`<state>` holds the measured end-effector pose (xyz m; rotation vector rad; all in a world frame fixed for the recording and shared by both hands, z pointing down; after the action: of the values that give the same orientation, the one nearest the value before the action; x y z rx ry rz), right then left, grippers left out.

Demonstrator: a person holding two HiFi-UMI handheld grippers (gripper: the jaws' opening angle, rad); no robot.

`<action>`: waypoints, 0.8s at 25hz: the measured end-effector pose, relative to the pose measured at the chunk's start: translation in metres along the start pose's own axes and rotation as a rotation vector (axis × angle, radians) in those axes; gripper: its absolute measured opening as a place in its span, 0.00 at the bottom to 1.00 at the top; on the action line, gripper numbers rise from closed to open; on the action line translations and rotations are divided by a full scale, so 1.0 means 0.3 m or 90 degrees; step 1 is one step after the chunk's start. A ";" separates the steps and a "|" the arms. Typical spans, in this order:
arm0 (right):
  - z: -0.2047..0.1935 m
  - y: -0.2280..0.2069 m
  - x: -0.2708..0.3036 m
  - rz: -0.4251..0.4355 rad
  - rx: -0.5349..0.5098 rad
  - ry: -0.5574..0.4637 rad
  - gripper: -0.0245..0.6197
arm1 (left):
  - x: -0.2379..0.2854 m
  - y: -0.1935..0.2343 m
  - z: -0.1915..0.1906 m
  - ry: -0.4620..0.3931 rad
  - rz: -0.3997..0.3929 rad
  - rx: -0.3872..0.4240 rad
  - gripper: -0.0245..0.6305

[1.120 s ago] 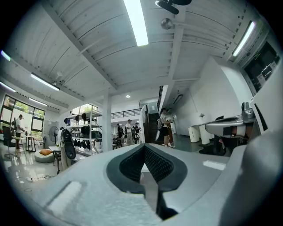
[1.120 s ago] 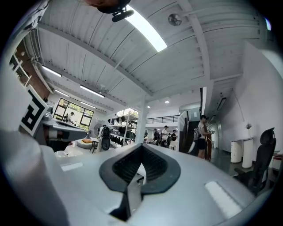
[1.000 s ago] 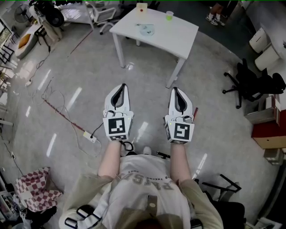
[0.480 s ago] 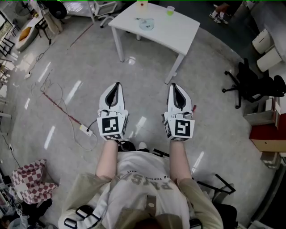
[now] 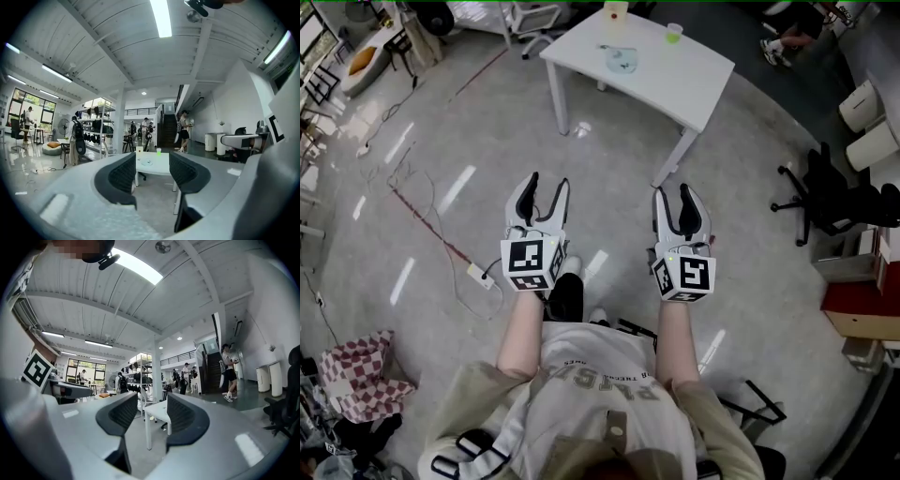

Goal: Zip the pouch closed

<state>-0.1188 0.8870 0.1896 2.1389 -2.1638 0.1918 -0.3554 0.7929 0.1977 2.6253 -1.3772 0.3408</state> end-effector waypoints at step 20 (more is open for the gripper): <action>0.093 -0.022 0.610 -0.079 0.005 -0.007 0.30 | 0.590 0.394 0.187 -0.001 -0.067 0.026 0.39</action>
<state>-0.1139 0.7017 0.1903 2.2741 -2.0309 0.1799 -0.3482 0.5728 0.1958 2.7188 -1.2387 0.3574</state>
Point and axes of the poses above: the fingertips, and each gripper's own axes: x forward along the fingers, y to its left, z out of its top, the point moved 5 cm from there along -x, backward along the fingers, and after that the axes turned 12 degrees about y, right-handed, at the moved point
